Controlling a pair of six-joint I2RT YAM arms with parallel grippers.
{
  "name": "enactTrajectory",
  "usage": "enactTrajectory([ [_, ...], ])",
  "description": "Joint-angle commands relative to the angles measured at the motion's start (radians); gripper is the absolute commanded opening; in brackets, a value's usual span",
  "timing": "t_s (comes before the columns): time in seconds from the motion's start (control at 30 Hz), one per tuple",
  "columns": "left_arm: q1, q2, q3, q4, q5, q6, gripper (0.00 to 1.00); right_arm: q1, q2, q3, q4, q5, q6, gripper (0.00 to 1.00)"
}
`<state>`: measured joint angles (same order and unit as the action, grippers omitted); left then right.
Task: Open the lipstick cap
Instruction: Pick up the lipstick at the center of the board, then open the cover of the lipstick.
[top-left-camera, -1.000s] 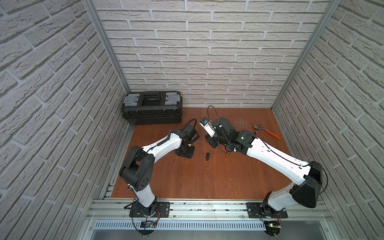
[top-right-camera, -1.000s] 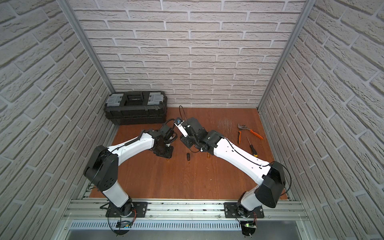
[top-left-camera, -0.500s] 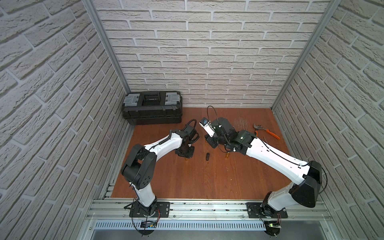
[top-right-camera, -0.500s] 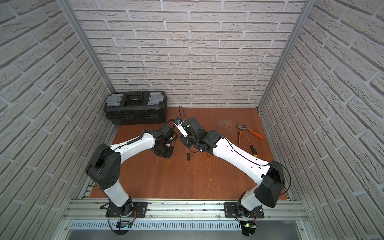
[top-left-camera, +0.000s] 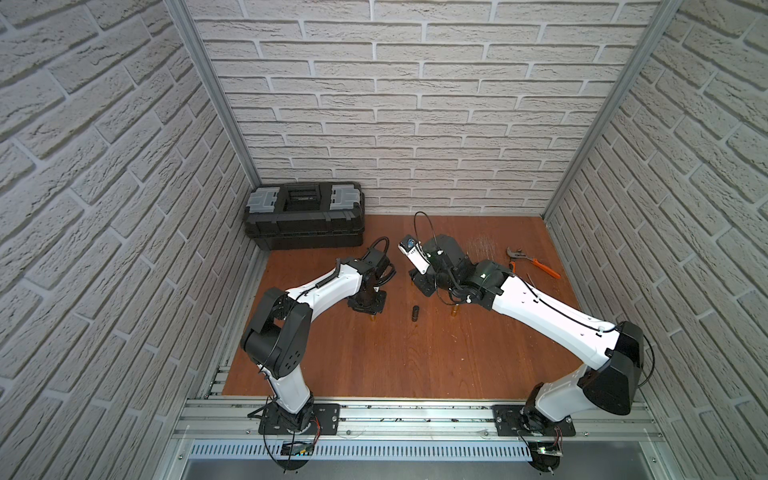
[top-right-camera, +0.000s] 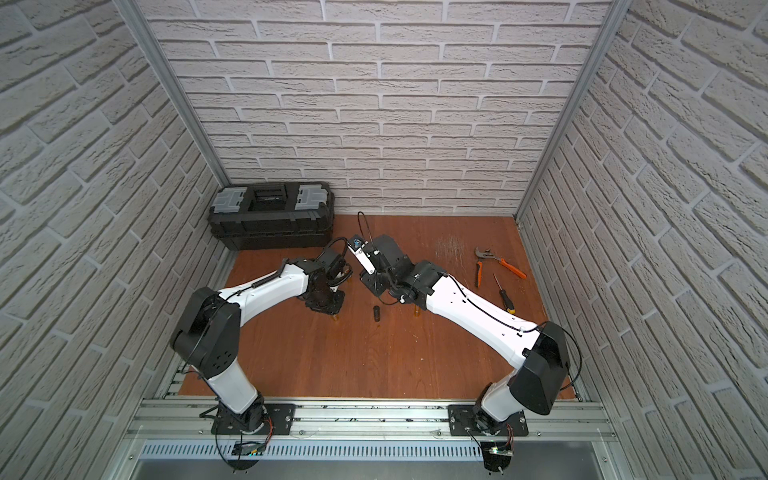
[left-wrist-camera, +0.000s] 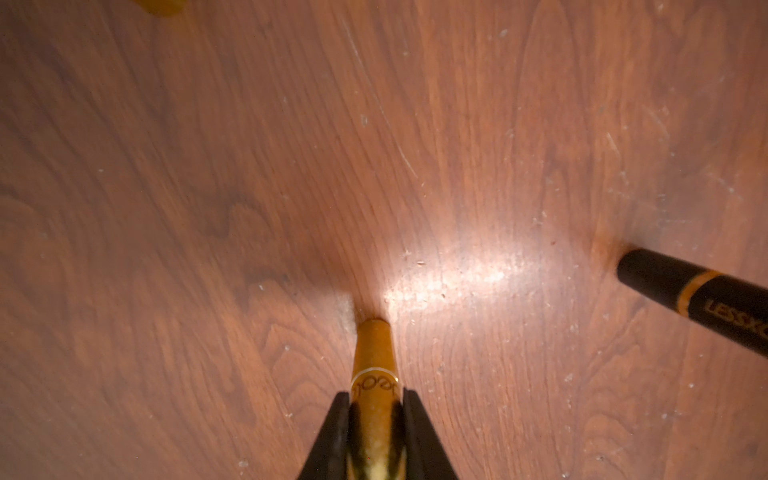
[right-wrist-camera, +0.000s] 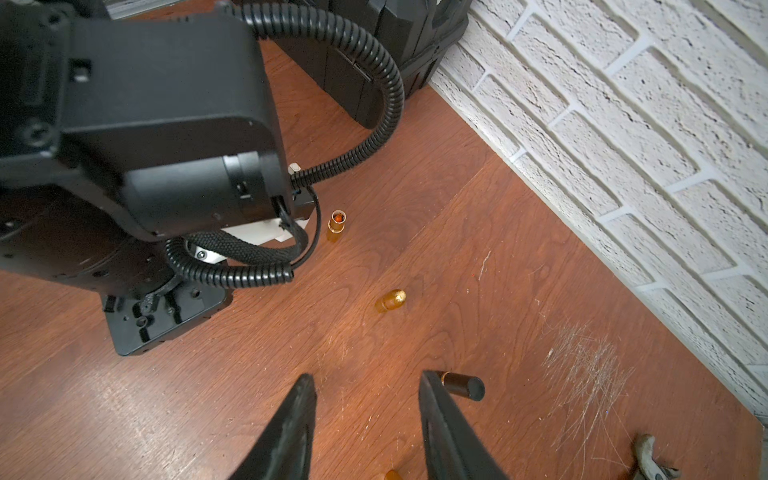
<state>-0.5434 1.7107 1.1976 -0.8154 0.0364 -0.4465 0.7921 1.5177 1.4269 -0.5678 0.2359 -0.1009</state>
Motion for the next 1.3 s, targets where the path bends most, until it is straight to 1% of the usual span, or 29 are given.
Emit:
enactTrajectory([
  [0.0, 0.059, -0.092, 0.011, -0.048, 0.069, -0.002, 0.18, 0.009, -0.001, 0.005, 0.008, -0.035, 0.005, 0.43],
  [0.07, 0.107, -0.144, 0.037, -0.076, 0.158, 0.001, 0.18, 0.012, -0.003, -0.001, 0.006, -0.063, -0.001, 0.43],
  [0.13, 0.158, -0.193, 0.064, -0.108, 0.295, 0.007, 0.18, 0.015, -0.005, -0.008, 0.012, -0.101, -0.007, 0.43],
  [0.27, 0.224, -0.257, 0.113, -0.176, 0.515, 0.006, 0.18, 0.025, 0.008, -0.013, 0.031, -0.237, -0.016, 0.44],
  [0.3, 0.238, -0.272, 0.114, -0.177, 0.574, -0.002, 0.18, 0.028, 0.014, -0.007, 0.034, -0.272, -0.019, 0.45],
  [0.4, 0.258, -0.326, 0.099, -0.139, 0.692, -0.049, 0.18, 0.036, 0.037, 0.024, 0.028, -0.359, -0.032, 0.46],
  [0.5, 0.289, -0.378, 0.074, -0.075, 0.794, -0.106, 0.18, 0.048, 0.076, 0.076, -0.001, -0.388, -0.051, 0.47],
  [0.63, 0.312, -0.415, 0.056, -0.071, 0.852, -0.116, 0.18, 0.055, 0.115, 0.111, -0.018, -0.396, -0.074, 0.47],
  [0.87, 0.318, -0.439, 0.034, -0.084, 0.879, -0.111, 0.18, 0.055, 0.127, 0.123, -0.003, -0.410, -0.078, 0.45],
  [1.0, 0.319, -0.433, 0.035, -0.083, 0.900, -0.109, 0.17, 0.056, 0.137, 0.136, -0.004, -0.415, -0.079, 0.43],
  [1.03, 0.320, -0.432, 0.036, -0.084, 0.902, -0.108, 0.17, 0.056, 0.140, 0.139, -0.004, -0.418, -0.079, 0.41],
  [1.2, 0.345, -0.434, 0.041, -0.073, 0.921, -0.118, 0.14, 0.056, 0.153, 0.149, -0.017, -0.409, -0.082, 0.26],
  [1.27, 0.350, -0.436, 0.043, -0.077, 0.925, -0.114, 0.14, 0.056, 0.152, 0.148, -0.018, -0.407, -0.083, 0.22],
])
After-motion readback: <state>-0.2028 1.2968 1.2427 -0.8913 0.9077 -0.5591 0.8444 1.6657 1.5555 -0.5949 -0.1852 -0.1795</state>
